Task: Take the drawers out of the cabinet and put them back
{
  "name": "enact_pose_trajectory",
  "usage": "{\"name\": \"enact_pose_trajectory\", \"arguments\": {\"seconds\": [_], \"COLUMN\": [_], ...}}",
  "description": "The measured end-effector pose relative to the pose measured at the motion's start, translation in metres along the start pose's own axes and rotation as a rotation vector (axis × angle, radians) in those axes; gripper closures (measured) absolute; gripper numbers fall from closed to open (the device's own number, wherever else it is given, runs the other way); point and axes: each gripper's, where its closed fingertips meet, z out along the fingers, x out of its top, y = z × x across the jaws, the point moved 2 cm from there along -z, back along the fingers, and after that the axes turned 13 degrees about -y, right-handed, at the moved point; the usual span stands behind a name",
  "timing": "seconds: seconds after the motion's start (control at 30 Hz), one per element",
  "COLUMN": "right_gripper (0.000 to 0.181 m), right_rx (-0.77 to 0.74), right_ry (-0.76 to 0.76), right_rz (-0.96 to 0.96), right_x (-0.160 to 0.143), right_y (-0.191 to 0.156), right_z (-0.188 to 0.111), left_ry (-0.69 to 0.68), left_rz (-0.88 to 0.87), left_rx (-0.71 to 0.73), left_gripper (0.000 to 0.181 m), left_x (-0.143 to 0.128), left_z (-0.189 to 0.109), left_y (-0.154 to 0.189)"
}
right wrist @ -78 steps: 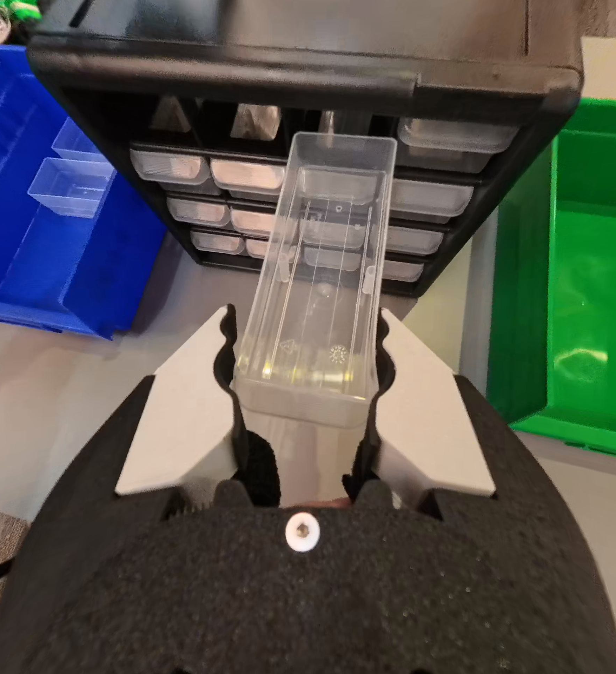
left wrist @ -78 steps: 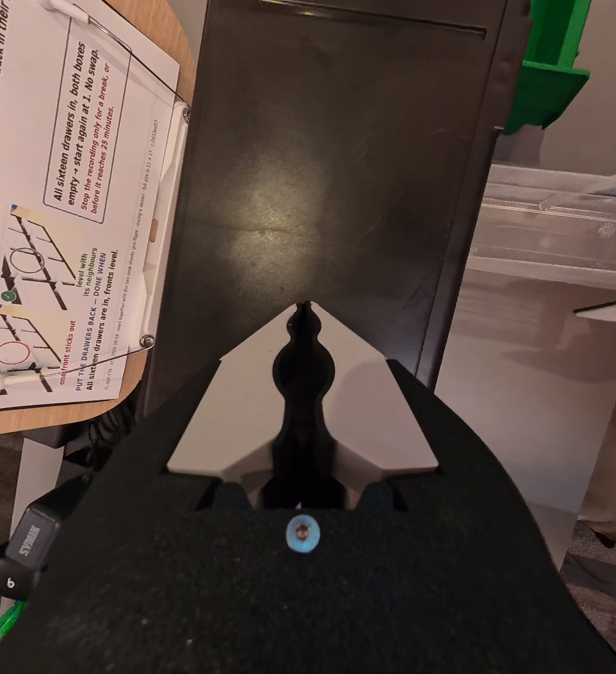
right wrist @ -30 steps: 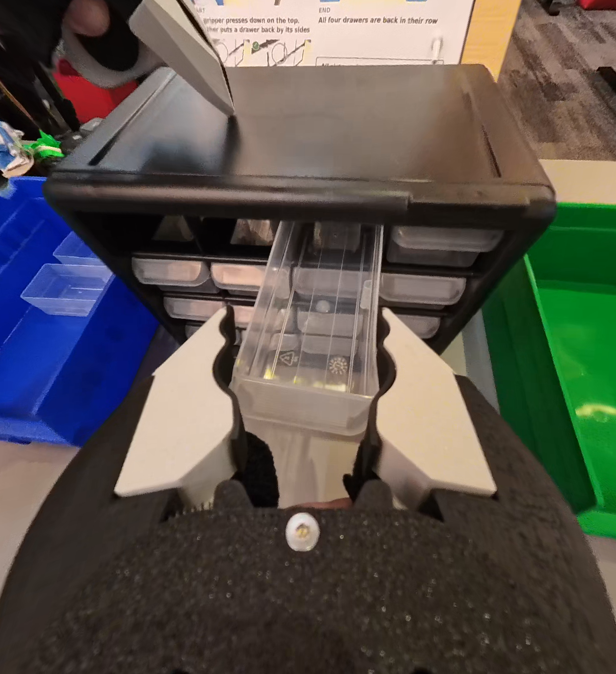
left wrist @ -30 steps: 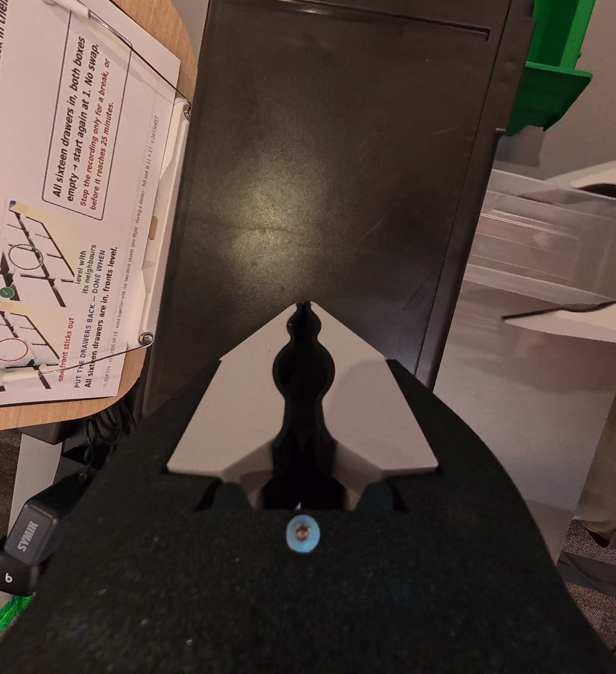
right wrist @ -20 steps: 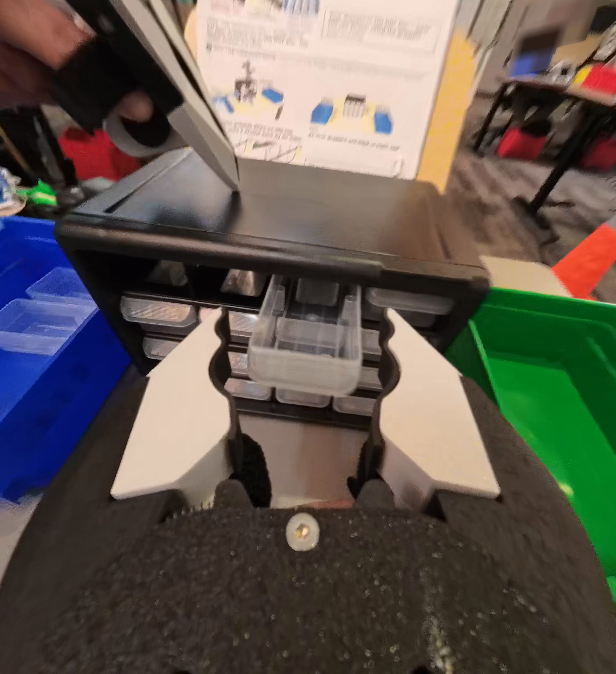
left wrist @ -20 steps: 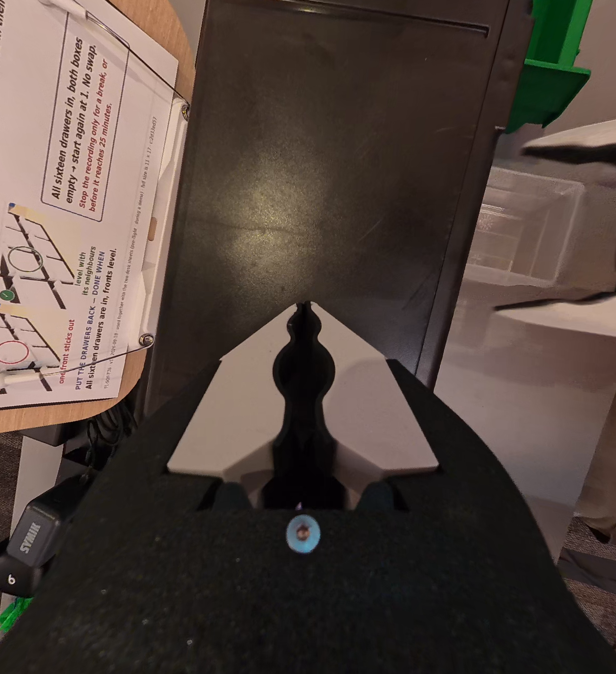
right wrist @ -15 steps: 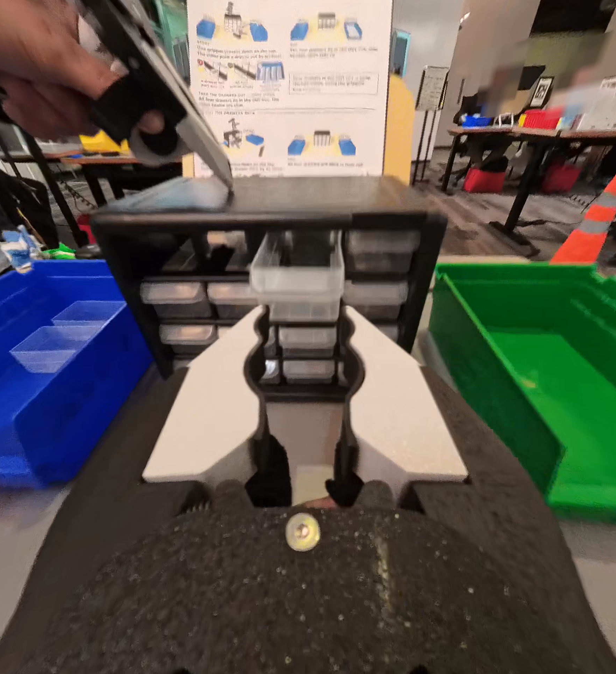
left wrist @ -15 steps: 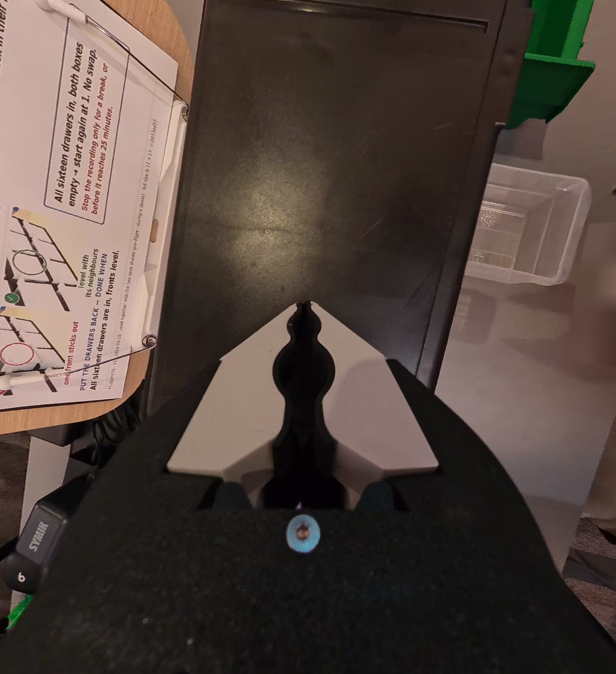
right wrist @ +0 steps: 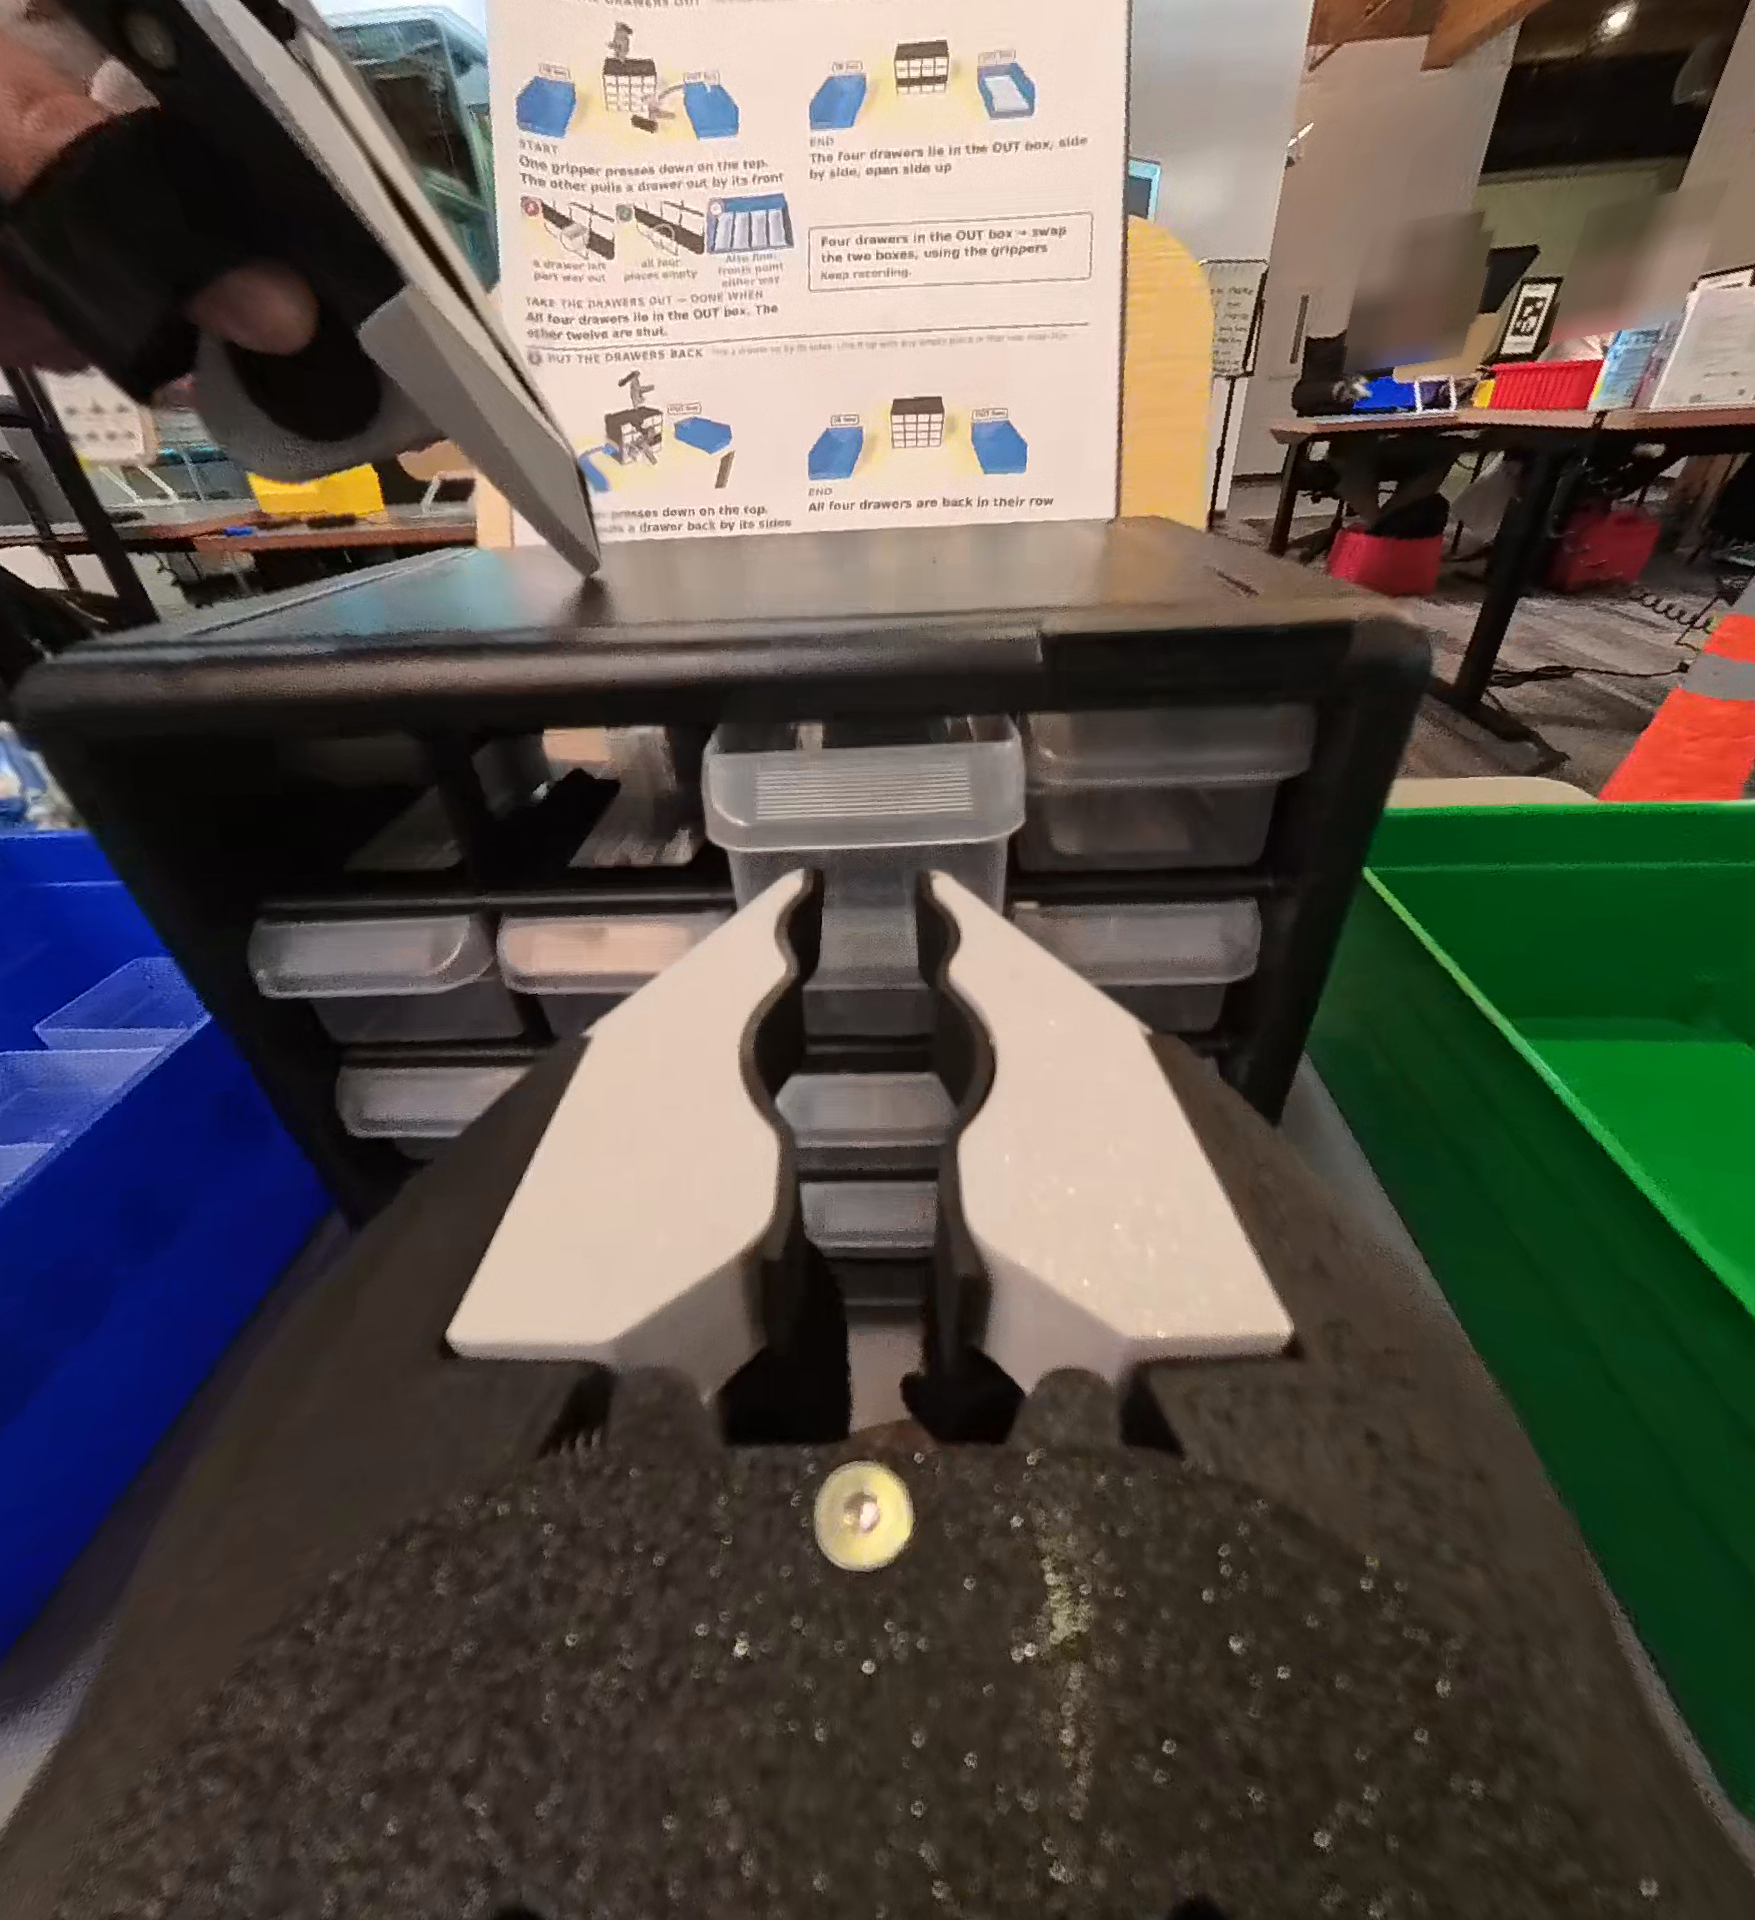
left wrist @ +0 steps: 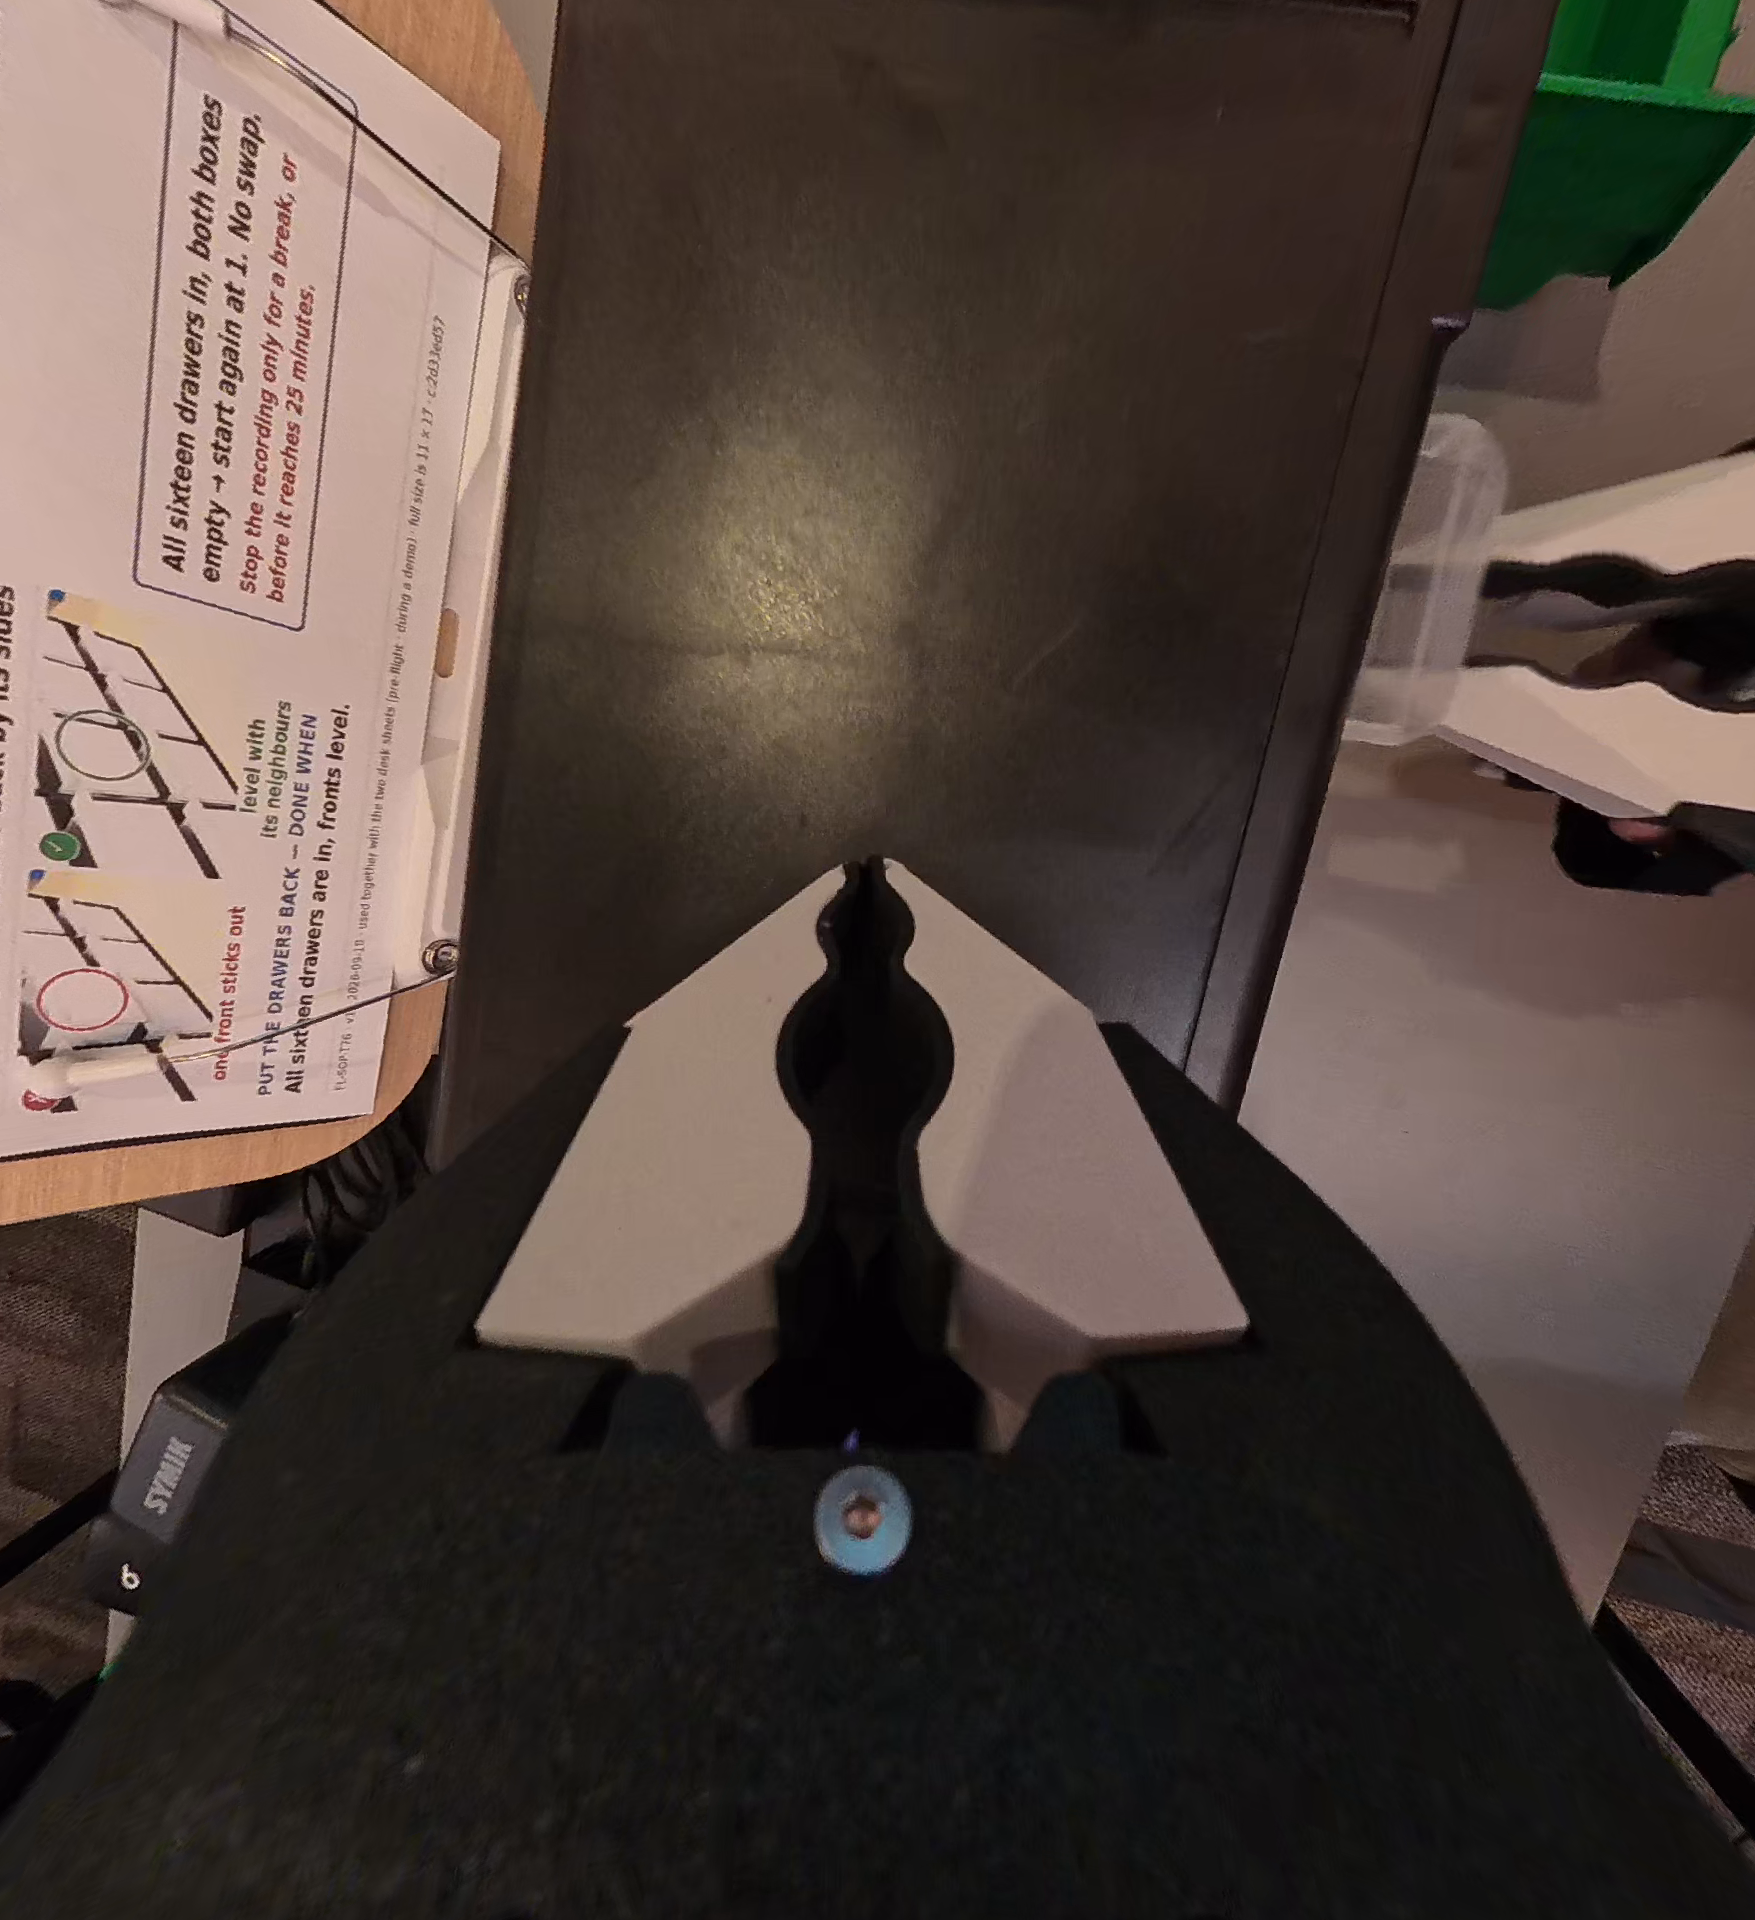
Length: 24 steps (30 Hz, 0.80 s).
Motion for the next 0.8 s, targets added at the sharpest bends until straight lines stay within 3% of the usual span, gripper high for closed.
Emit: {"name": "enact_pose_trajectory", "arguments": {"seconds": [0.23, 0.43, 0.57, 0.8], "right_gripper": [0.160, 0.154, 0.152, 0.152], "right_rx": [0.048, 0.091, 0.149, 0.357], "right_ry": [-0.016, -0.048, -0.073, -0.295], "right_rz": [0.019, 0.027, -0.001, -0.040], "right_x": [0.008, 0.001, -0.017, -0.098], "right_y": [-0.003, -0.011, -0.018, -0.018], "right_z": [0.022, 0.022, -0.012, -0.102], "left_ry": [0.010, 0.012, 0.016, 0.046], "left_rz": [-0.003, 0.000, 0.003, 0.083], "left_rx": [-0.016, -0.009, -0.008, 0.088], "left_gripper": [0.181, 0.181, 0.181, 0.181], "left_x": [0.000, 0.000, 0.000, -0.001], "left_z": [0.000, -0.001, -0.001, -0.002], "left_y": [0.000, 0.000, -0.001, -0.002]}}
